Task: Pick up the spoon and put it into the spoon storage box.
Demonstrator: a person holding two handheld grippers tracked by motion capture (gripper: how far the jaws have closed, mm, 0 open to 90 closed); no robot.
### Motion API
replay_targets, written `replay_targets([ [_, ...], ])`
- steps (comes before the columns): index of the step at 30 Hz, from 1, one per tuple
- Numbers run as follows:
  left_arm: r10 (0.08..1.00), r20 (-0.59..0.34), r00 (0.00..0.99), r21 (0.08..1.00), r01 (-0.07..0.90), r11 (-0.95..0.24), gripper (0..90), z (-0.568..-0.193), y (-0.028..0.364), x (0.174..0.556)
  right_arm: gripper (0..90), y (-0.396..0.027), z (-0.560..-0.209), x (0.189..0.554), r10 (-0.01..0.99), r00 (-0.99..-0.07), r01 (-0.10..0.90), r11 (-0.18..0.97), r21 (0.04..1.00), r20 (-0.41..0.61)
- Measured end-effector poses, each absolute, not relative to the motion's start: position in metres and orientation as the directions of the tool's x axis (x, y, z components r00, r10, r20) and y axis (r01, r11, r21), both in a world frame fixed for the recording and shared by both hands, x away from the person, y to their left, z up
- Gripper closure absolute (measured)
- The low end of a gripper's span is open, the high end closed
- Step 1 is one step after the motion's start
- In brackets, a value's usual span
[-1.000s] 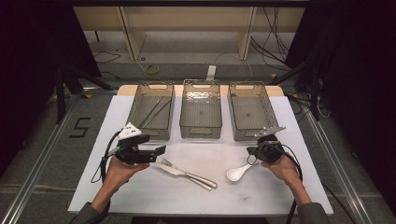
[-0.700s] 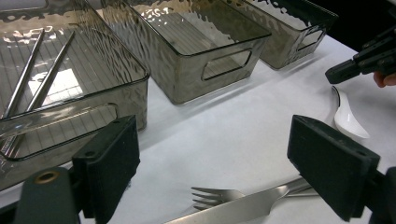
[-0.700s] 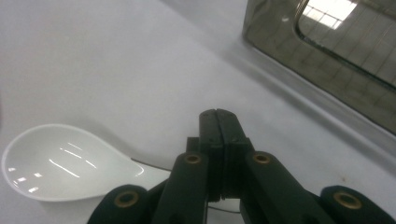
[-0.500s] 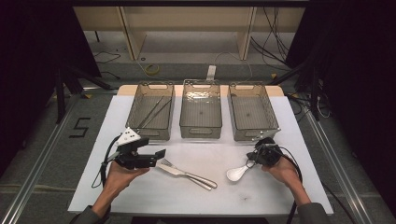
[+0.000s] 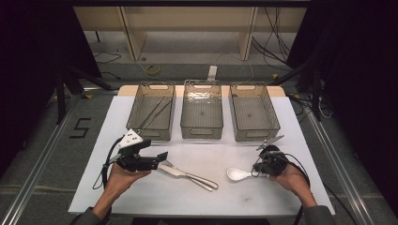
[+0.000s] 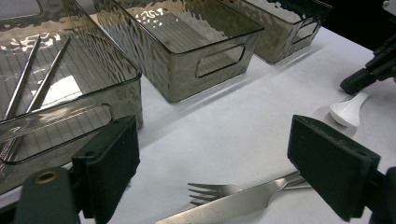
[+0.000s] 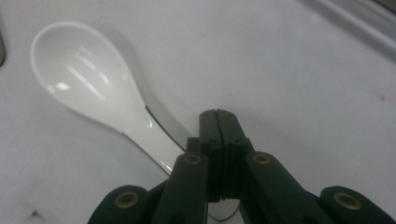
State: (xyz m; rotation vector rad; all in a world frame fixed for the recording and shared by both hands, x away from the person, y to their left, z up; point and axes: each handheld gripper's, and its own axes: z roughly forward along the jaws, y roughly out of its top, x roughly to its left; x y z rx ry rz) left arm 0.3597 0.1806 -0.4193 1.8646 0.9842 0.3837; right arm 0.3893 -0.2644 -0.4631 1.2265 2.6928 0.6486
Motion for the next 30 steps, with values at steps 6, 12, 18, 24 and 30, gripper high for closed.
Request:
replay_targets([
  [6, 0.764, -0.143, 0.629, 0.859, 0.462, -0.220, 16.1, -0.419, 0.180, 0.358, 90.0, -0.268, -0.461, 0.373, 0.736, -0.672, 0.699, 0.592, 0.400, 0.085],
  [12, 0.753, -0.145, 0.642, 0.872, 0.442, -0.209, 16.2, -0.418, 0.179, 0.356, 84.2, -0.265, -0.457, 0.358, 0.727, -0.684, 0.683, 0.606, 0.407, 0.065],
  [18, 0.741, -0.146, 0.655, 0.882, 0.425, -0.202, 16.2, -0.418, 0.178, 0.354, 53.0, -0.258, -0.442, 0.353, 0.675, -0.732, 0.623, 0.612, 0.488, 0.089],
  [24, 0.745, -0.146, 0.651, 0.882, 0.426, -0.200, 16.2, -0.417, 0.178, 0.353, 45.8, -0.244, -0.447, 0.351, 0.660, -0.747, 0.617, 0.650, 0.444, 0.071],
  [30, 0.745, -0.142, 0.652, 0.884, 0.422, -0.201, 16.2, -0.417, 0.179, 0.352, 49.9, -0.240, -0.453, 0.352, 0.653, -0.756, 0.611, 0.677, 0.411, 0.048],
])
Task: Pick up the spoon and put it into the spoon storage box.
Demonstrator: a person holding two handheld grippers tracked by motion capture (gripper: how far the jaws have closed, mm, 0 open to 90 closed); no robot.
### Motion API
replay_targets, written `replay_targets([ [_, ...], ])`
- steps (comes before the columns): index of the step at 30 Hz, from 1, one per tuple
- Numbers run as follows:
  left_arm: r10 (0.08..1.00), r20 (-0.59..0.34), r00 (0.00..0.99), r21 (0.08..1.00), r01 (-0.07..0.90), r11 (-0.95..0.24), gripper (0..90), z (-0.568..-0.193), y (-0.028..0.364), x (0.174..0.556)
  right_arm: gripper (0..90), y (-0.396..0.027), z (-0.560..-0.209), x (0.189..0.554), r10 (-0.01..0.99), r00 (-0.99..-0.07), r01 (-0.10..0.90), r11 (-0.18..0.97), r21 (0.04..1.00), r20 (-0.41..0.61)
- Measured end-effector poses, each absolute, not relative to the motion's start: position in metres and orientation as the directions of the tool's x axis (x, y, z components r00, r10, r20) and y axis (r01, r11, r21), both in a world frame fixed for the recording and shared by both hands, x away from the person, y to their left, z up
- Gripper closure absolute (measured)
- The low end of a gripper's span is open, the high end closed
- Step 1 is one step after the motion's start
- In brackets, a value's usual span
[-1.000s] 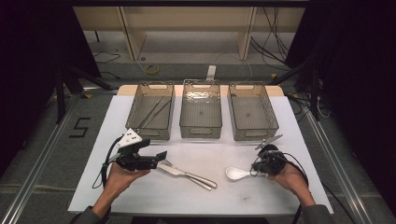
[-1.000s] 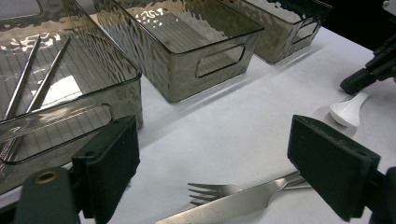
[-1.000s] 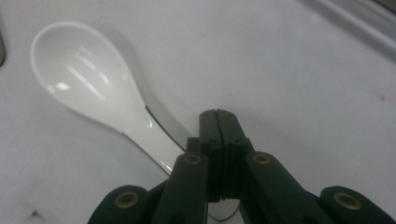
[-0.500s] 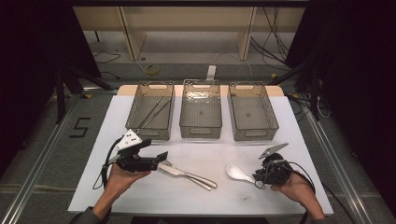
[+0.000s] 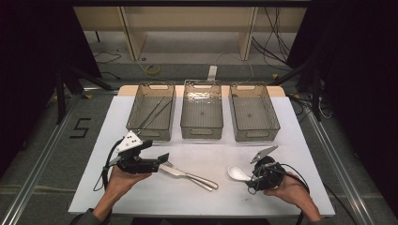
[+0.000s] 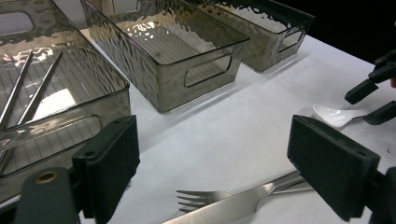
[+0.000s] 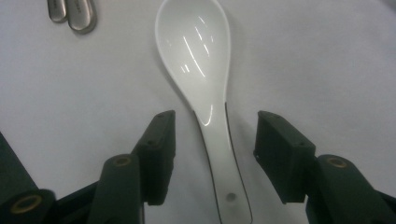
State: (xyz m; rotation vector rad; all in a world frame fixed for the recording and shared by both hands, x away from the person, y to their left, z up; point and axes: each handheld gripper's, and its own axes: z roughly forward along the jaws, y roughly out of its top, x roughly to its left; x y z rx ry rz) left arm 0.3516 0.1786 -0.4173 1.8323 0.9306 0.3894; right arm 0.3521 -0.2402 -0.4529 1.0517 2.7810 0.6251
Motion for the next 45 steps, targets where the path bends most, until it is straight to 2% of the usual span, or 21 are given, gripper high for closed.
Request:
replay_targets([
  [9, 0.751, -0.138, 0.646, 0.886, 0.420, -0.198, 16.2, -0.417, 0.181, 0.351, 67.9, -0.233, -0.460, 0.354, 0.632, -0.775, 0.593, 0.719, 0.363, 0.015],
  [14, 0.755, -0.138, 0.641, 0.889, 0.416, -0.191, 16.3, -0.417, 0.181, 0.350, 73.8, -0.231, -0.460, 0.353, 0.620, -0.784, 0.581, 0.734, 0.351, 0.002],
  [22, 0.757, -0.134, 0.640, 0.890, 0.414, -0.192, 16.4, -0.417, 0.181, 0.350, 75.4, -0.229, -0.459, 0.354, 0.626, -0.780, 0.590, 0.732, 0.341, 0.007],
  [32, 0.756, -0.128, 0.642, 0.890, 0.411, -0.197, 16.5, -0.417, 0.181, 0.350, 75.9, -0.234, -0.458, 0.358, 0.638, -0.768, 0.616, 0.709, 0.344, 0.060],
  [40, 0.757, -0.121, 0.643, 0.894, 0.401, -0.198, 16.9, -0.417, 0.182, 0.349, 76.0, -0.242, -0.456, 0.364, 0.649, -0.750, 0.640, 0.661, 0.392, 0.130],
  [45, 0.761, -0.123, 0.637, 0.894, 0.404, -0.194, 16.9, -0.417, 0.183, 0.349, 76.0, -0.244, -0.451, 0.366, 0.654, -0.744, 0.640, 0.635, 0.433, 0.139],
])
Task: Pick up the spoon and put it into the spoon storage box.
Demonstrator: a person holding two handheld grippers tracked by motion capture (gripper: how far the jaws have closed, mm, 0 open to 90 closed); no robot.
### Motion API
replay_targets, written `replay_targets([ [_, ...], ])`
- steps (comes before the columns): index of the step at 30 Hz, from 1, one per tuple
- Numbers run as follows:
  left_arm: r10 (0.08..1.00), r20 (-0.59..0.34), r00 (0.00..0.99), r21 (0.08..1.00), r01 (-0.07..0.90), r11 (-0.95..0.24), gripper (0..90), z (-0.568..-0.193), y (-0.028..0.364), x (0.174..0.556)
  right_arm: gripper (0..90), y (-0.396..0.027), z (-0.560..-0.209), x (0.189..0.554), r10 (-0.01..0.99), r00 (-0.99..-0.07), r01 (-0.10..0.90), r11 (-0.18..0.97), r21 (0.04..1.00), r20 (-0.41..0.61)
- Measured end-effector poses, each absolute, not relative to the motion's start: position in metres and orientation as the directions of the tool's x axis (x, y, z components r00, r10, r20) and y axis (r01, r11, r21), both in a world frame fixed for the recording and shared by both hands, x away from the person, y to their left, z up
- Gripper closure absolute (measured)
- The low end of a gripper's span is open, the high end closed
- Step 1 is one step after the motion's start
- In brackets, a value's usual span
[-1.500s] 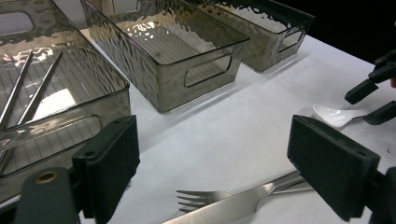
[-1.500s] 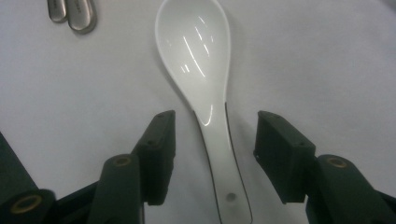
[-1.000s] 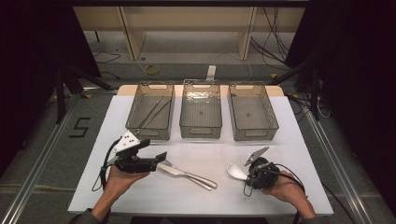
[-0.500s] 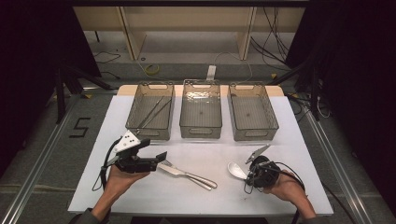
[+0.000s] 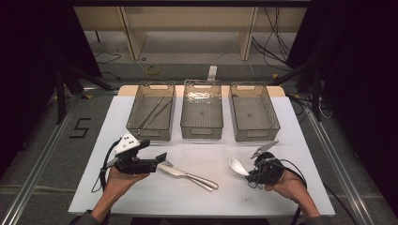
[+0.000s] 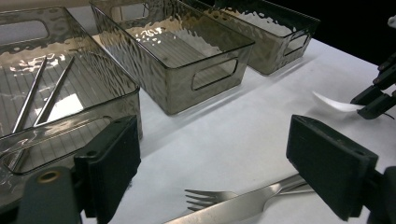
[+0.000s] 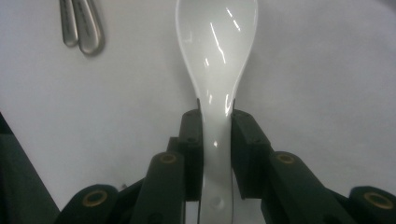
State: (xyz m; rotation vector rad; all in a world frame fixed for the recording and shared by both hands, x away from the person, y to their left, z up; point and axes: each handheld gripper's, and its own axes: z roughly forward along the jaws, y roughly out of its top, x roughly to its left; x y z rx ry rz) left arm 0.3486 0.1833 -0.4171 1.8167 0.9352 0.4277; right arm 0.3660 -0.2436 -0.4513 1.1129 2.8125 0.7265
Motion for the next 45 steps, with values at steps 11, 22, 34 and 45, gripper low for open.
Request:
replay_targets([
  [11, 0.767, -0.139, 0.626, 0.891, 0.416, -0.179, 16.9, -0.417, 0.186, 0.351, 75.9, -0.236, -0.415, 0.381, 0.684, -0.721, 0.603, 0.535, 0.592, 0.116],
  [22, 0.761, -0.137, 0.634, 0.889, 0.418, -0.188, 16.9, -0.418, 0.185, 0.352, 75.9, -0.214, -0.388, 0.417, 0.696, -0.712, 0.572, 0.496, 0.654, 0.095],
  [34, 0.759, -0.139, 0.636, 0.890, 0.416, -0.185, 16.9, -0.418, 0.183, 0.351, 75.8, -0.185, -0.374, 0.456, 0.701, -0.705, 0.572, 0.477, 0.668, 0.103],
  [45, 0.760, -0.130, 0.637, 0.889, 0.414, -0.195, 16.9, -0.418, 0.182, 0.351, 75.8, -0.158, -0.363, 0.489, 0.726, -0.680, 0.586, 0.455, 0.670, 0.102],
])
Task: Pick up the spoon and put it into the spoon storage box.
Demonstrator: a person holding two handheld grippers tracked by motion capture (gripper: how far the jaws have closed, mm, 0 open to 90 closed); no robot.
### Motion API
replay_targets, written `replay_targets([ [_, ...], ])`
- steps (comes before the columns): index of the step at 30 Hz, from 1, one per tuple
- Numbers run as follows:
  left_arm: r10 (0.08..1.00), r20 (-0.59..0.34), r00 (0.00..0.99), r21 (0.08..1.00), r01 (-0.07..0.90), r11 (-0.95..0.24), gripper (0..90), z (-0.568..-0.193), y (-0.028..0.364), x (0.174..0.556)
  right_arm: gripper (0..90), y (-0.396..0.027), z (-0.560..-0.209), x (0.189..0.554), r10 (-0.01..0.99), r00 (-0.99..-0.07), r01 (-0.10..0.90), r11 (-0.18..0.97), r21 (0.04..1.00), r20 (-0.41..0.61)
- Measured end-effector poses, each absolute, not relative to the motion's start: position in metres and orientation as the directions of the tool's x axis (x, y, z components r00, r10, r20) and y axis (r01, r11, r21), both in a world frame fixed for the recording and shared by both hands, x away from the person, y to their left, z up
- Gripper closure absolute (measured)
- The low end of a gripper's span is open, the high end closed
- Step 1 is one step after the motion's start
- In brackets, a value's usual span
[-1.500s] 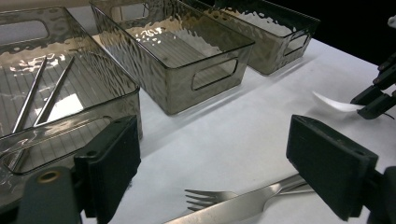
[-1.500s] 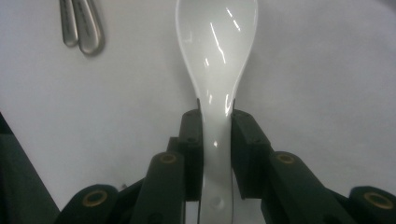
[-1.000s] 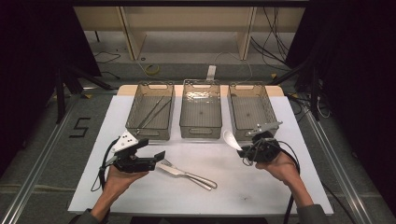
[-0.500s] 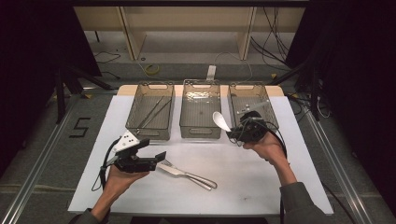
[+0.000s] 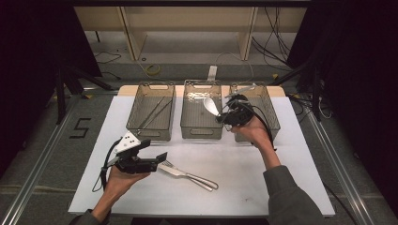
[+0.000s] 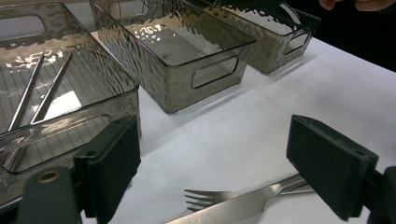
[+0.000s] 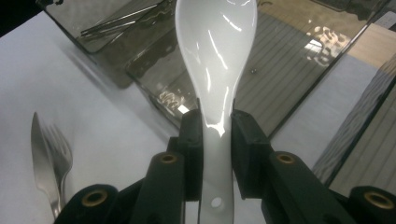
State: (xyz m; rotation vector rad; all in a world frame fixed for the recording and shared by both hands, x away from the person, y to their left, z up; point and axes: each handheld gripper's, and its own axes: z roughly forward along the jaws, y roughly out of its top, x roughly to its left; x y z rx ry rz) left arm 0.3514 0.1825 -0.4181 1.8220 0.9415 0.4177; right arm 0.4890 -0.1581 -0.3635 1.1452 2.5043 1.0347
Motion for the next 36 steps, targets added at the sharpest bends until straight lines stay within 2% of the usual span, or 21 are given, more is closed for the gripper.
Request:
replay_targets([
  [11, 0.759, -0.129, 0.638, 0.889, 0.414, -0.197, 16.9, -0.418, 0.182, 0.351, 75.8, -0.128, -0.369, 0.518, 0.754, -0.649, 0.625, 0.451, 0.637, 0.102],
  [20, 0.758, -0.128, 0.640, 0.887, 0.415, -0.201, 16.9, -0.419, 0.182, 0.352, 75.8, -0.121, -0.378, 0.540, 0.795, -0.592, 0.674, 0.399, 0.622, 0.133],
  [36, 0.754, -0.116, 0.647, 0.886, 0.411, -0.216, 16.9, -0.419, 0.180, 0.352, 75.6, -0.110, -0.397, 0.551, 0.820, -0.561, 0.706, 0.403, 0.583, 0.113],
])
